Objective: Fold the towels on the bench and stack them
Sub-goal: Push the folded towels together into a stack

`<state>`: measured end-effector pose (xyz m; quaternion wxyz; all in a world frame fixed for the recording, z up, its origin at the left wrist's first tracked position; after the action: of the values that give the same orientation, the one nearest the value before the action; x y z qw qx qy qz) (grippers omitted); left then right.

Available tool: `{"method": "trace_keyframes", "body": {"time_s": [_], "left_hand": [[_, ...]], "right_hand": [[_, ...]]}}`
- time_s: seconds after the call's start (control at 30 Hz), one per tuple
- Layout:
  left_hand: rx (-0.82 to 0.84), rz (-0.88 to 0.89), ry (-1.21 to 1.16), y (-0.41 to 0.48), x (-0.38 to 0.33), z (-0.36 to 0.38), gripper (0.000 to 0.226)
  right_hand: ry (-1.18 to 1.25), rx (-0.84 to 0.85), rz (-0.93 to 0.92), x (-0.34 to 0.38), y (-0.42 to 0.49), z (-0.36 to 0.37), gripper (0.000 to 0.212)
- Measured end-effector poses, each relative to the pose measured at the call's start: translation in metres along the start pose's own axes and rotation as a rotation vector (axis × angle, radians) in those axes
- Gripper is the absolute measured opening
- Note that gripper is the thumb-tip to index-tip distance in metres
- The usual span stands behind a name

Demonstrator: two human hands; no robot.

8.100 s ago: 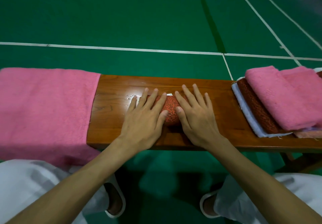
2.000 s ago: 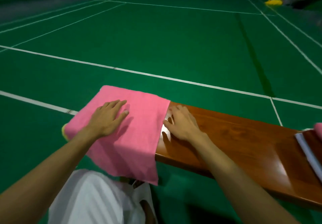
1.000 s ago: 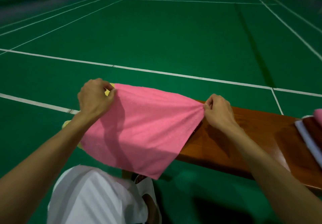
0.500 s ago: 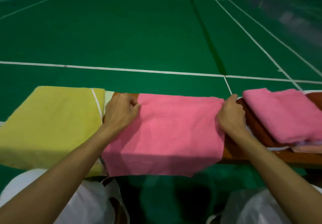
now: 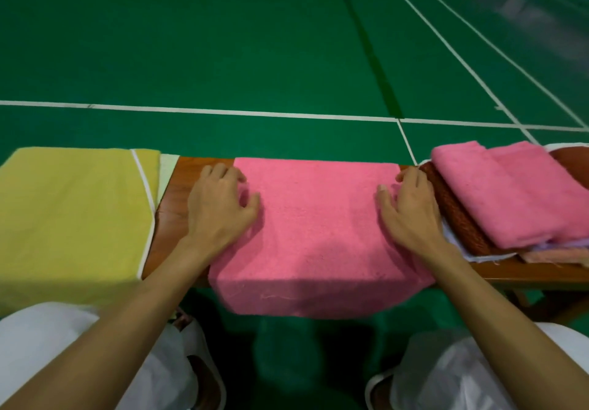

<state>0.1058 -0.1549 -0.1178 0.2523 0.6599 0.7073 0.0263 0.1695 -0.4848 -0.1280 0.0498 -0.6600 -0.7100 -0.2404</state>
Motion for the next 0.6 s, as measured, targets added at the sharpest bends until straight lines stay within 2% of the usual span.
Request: {"method": "trace_keyframes", "body": {"time_s": [0.1, 0.2, 0.3, 0.43, 0.6], "left_hand": [[0.186, 0.147, 0.023, -0.002, -0.008, 0.014, 0.068], [0.372, 0.161, 0.091, -0.01, -0.005, 0.031, 0.076], [0.391, 0.124, 0.149, -0.017, 0.001, 0.032, 0.075], [0.382, 0.113, 0.15, -0.025, 0.006, 0.026, 0.076], [0.393, 0.096, 0.107, -0.028, 0.006, 0.024, 0.076]], "right_hand": [[-0.098, 0.222, -0.089, 0.006, -0.001, 0.008, 0.074], [-0.206, 0.367, -0.172, 0.012, -0.007, 0.022, 0.081], [-0.252, 0.398, -0.164, 0.012, -0.01, 0.027, 0.08], [-0.263, 0.385, -0.119, 0.008, -0.011, 0.026, 0.07], [-0.237, 0.391, -0.097, 0.015, -0.011, 0.027, 0.073]]}}
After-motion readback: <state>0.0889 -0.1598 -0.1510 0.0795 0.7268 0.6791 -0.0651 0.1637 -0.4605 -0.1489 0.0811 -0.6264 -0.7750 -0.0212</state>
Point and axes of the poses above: each hand's wrist, its own y-axis towards the middle knuckle, its own z-axis out of the palm, x = y × z, the point moved 2 cm from there along y, towards the middle knuckle, and after that the axes turned 3 degrees about z, right-handed, at the moved point
